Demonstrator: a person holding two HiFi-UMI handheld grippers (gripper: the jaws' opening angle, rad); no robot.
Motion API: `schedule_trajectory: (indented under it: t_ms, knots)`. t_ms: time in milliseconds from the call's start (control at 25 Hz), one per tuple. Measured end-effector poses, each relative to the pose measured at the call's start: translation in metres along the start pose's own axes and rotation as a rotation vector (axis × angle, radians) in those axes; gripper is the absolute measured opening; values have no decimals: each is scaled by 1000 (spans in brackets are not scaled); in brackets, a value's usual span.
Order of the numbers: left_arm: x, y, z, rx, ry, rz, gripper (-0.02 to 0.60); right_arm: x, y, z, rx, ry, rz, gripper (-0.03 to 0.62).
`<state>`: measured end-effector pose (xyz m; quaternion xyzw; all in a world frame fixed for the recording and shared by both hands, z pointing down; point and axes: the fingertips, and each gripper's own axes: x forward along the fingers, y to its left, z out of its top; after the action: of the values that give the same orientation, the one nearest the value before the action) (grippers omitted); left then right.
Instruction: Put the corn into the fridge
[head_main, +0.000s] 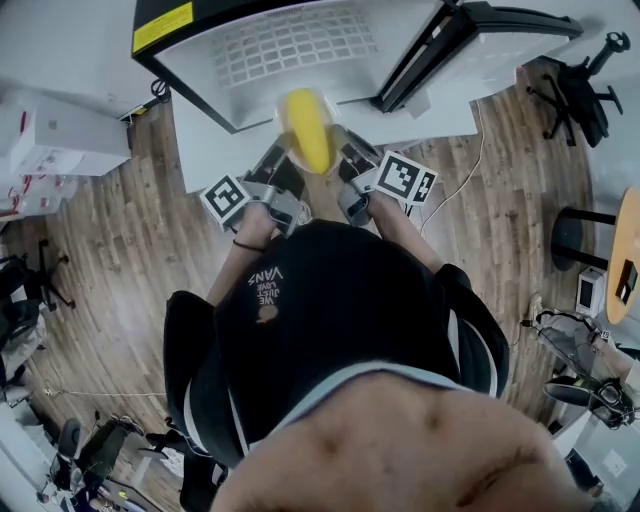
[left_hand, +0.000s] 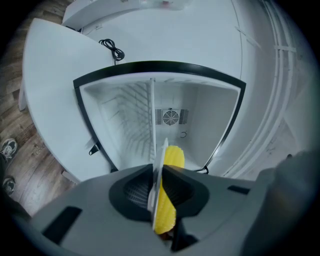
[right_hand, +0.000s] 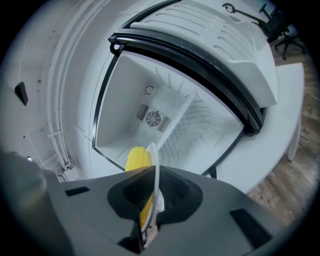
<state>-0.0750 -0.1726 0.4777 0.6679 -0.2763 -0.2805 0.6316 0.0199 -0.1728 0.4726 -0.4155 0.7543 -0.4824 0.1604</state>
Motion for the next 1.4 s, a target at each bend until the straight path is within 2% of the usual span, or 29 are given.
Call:
schedule_trajectory:
  t_ms: [560,1000,1400]
  knots:
    - [20,-3,32,-14,66,-15,44,30,3,16,-10,-58,-29,28]
    - [34,2,39,-50,134,-8,45,35,-4,21,7,-109,-71,28]
    - [54,1,38,-61,127,-10,44,37,-12,42,1,-101,-71,28]
